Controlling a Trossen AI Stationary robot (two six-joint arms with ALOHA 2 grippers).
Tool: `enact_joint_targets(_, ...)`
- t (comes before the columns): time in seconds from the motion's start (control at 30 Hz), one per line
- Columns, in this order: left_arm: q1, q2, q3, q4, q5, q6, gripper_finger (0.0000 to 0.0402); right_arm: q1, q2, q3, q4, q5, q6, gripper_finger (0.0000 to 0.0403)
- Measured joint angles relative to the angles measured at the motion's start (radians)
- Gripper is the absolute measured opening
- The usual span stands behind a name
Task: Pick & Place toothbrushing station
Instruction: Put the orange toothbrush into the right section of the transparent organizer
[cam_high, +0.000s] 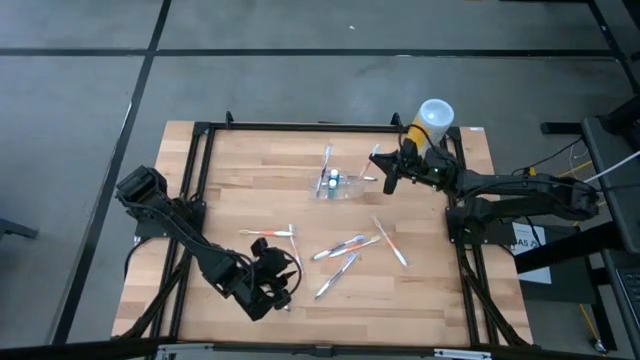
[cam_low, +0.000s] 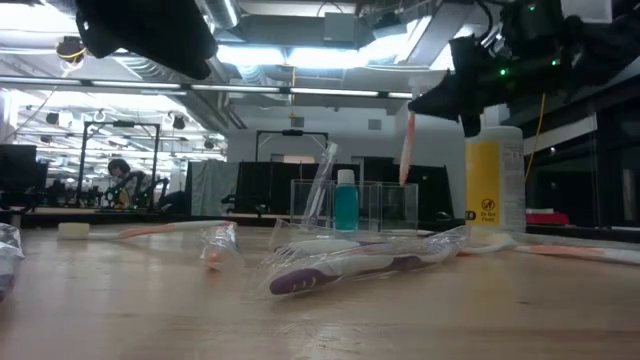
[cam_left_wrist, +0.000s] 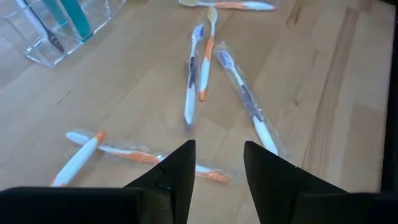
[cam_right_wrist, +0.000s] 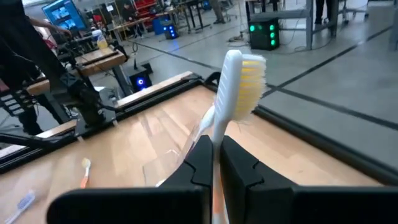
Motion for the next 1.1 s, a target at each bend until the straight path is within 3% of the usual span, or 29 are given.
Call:
enact_joint_targets(0.47, -0.001, 0.0, 0.0, 0.006, 0.004, -0.075, 0.0137, -0.017, 0.354, -0.001, 0.298, -0.093, 0.103, 0.0018)
enact_joint_targets(0.57, -0.003, 0.0, 0.0, 0.006, 0.005, -0.097, 0.0146, -0.027, 0.389, 0.0, 0.359, -0.102, 0.146, 0.0045)
enact_joint_targets(0.87, -0.004, 0.0, 0.0, 0.01, 0.003, -0.098, 0.0164, -0.077, 0.394, 0.0, 0.363, -0.102, 0.233, 0.0176)
enact_joint_targets(1.1, -0.004, -0.001, 0.0, 0.013, 0.003, -0.098, 0.0164, -0.081, 0.39, 0.0, 0.366, -0.134, 0.286, 0.0193)
